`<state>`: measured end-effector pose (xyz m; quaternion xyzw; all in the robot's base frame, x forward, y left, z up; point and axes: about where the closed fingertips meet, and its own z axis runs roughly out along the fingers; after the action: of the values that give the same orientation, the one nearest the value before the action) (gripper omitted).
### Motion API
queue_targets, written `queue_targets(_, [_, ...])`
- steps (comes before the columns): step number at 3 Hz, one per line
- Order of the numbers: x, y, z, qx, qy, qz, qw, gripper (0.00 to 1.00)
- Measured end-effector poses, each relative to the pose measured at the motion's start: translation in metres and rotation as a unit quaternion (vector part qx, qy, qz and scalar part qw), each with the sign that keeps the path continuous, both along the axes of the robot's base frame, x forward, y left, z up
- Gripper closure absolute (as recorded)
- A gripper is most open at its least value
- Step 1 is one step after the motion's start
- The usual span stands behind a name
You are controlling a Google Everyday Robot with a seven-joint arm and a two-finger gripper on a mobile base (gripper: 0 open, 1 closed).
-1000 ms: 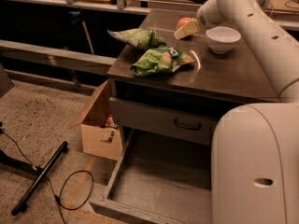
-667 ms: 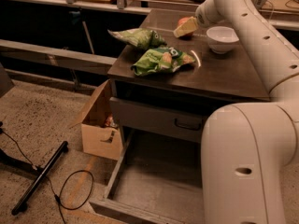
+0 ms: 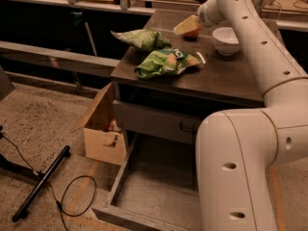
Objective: Place apple into middle drawer
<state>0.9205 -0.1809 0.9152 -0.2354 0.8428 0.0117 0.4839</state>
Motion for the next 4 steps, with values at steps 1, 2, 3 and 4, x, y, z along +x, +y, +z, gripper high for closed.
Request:
queue_targets(1, [0.007,0.005,-0.005,-0.001,-0.001,0.002,1.0000,0.00])
queue_targets(2, [0.017,0.008,-0.009,0.007,-0.019,0.013,0.9997,0.00])
queue_targets(3, [0.023,0.013,-0.015,0.006,-0.029,0.022,0.9993,0.00])
queue_targets(4, [0.028,0.017,-0.030,-0.008,-0.016,0.016,0.9997,0.00])
